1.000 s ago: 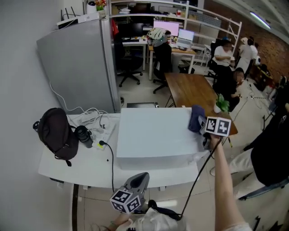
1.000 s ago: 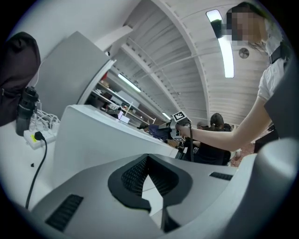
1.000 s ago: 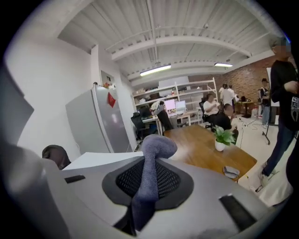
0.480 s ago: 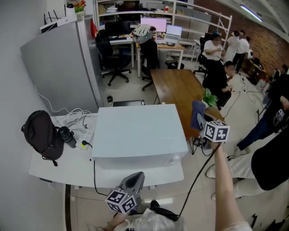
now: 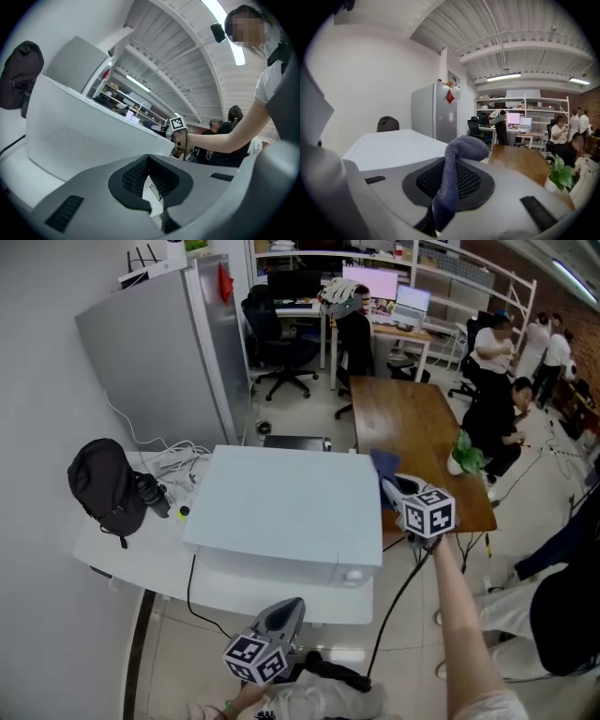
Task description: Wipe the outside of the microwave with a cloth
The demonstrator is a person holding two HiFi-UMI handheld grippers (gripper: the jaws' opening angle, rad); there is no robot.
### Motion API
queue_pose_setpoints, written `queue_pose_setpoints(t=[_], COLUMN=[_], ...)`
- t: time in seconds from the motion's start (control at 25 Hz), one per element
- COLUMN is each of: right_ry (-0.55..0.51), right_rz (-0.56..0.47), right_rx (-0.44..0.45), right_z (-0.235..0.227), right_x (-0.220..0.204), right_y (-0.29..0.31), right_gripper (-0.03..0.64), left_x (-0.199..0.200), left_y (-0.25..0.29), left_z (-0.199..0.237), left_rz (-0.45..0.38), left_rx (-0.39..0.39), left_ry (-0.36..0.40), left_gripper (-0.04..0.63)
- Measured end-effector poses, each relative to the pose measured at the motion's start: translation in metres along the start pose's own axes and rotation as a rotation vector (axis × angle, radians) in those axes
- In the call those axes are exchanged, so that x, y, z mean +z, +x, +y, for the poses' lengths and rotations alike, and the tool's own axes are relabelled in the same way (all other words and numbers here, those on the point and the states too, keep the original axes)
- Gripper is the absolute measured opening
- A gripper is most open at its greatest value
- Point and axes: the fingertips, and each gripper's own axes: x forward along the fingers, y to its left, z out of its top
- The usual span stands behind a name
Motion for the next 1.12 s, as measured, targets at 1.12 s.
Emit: queue_pose_setpoints(t=[1.12], right_ry=[0.049], right_rz=[-0.135], right_rx=[-0.123], right_z=[0.002], right_x=[-0.049], right_y=[-0.089], right_gripper=[0.077], left_x=[0.008], left_y=[0.017], left_z=[0.004], left_rz=[0.009], left_rx=[0.029], left_ry=[0.061], left_gripper=[-0.012])
